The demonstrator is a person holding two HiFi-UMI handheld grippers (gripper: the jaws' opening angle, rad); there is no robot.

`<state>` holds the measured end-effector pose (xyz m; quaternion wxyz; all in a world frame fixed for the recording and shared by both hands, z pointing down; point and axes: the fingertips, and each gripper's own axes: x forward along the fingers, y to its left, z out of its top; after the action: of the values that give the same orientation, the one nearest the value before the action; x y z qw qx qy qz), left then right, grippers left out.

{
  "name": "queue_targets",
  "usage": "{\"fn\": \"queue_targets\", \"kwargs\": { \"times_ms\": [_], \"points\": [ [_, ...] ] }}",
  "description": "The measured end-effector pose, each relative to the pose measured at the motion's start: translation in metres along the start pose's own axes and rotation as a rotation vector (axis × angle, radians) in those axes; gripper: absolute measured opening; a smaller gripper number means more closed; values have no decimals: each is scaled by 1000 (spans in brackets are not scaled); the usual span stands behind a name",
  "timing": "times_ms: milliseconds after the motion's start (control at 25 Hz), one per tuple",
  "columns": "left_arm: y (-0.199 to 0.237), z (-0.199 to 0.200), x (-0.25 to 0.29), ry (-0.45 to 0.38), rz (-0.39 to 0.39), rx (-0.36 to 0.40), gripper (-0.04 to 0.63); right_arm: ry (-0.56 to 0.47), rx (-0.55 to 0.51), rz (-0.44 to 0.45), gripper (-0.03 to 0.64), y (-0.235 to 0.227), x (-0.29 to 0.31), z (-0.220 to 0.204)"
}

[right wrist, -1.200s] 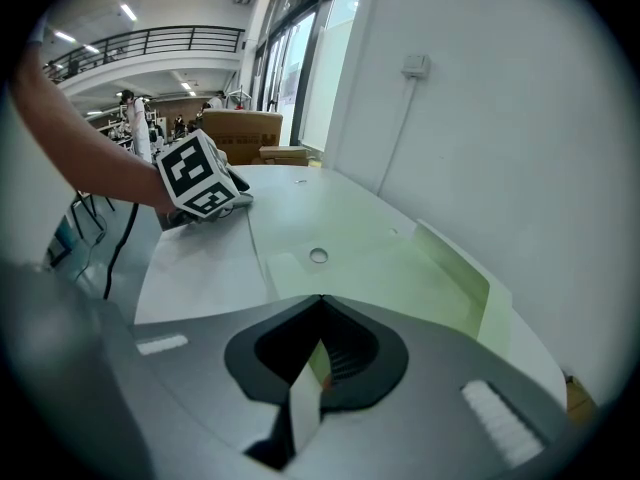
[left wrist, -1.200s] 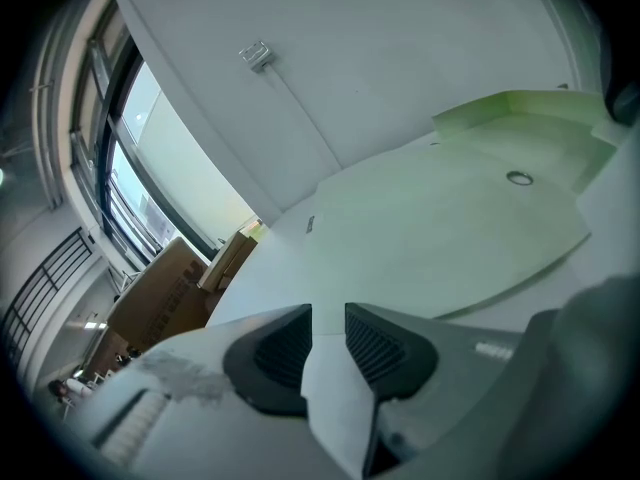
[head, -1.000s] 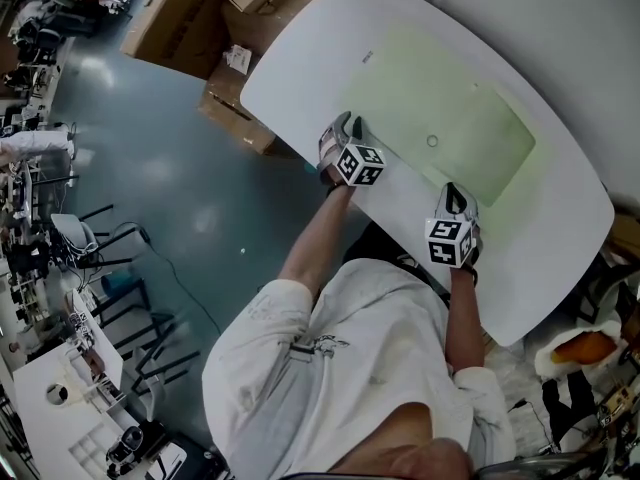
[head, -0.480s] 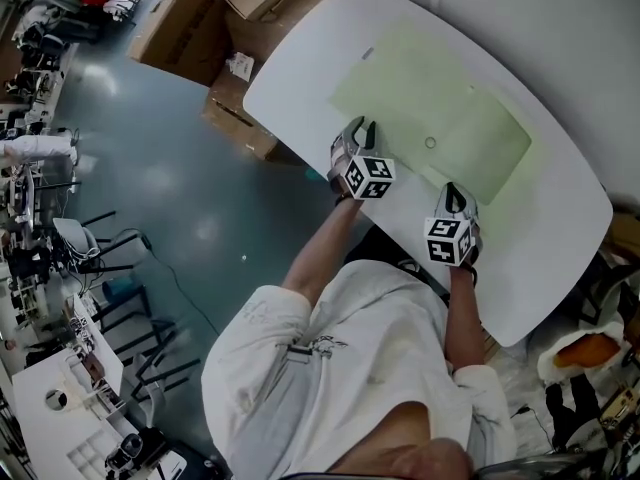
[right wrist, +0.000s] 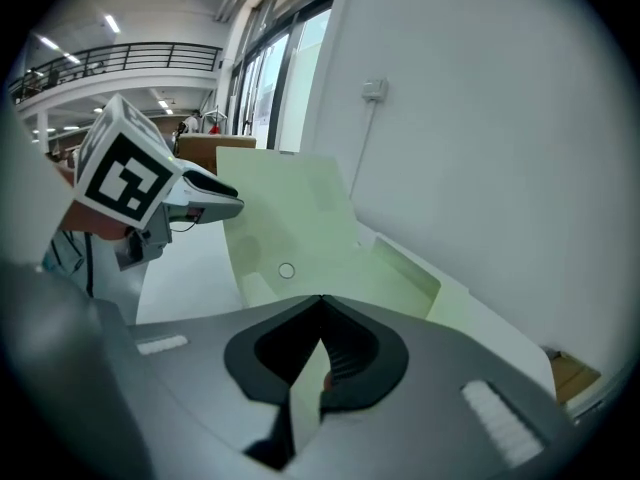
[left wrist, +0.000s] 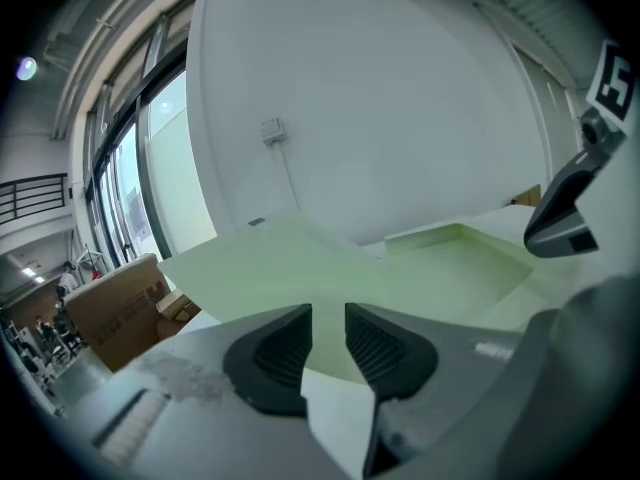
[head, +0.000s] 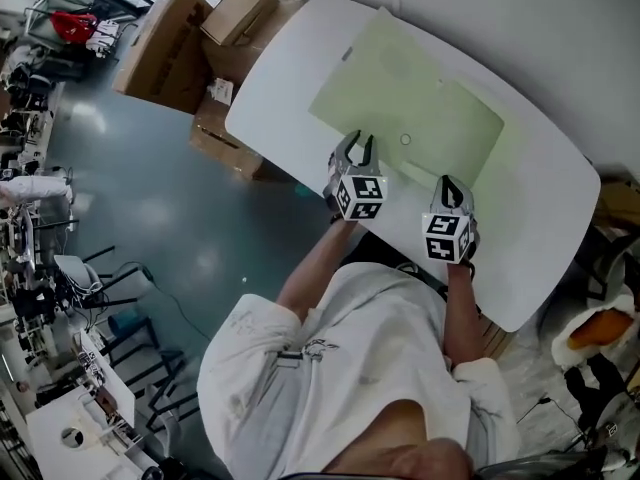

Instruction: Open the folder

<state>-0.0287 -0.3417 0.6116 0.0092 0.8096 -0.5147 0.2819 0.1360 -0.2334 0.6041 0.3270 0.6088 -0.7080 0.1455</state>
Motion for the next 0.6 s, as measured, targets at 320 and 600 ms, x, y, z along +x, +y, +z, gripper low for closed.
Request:
{"fn": "queue_targets", "kwargs": {
  "times_ms": [320,600],
  "points": [
    [-71,41,-23,-89,-170,-16,110,-25,105,-111,2,-45,-41,-17],
    [-142,93,-42,-184,-331,-3,110,-32,184,-236,2,-95,-90,-45]
  ]
}}
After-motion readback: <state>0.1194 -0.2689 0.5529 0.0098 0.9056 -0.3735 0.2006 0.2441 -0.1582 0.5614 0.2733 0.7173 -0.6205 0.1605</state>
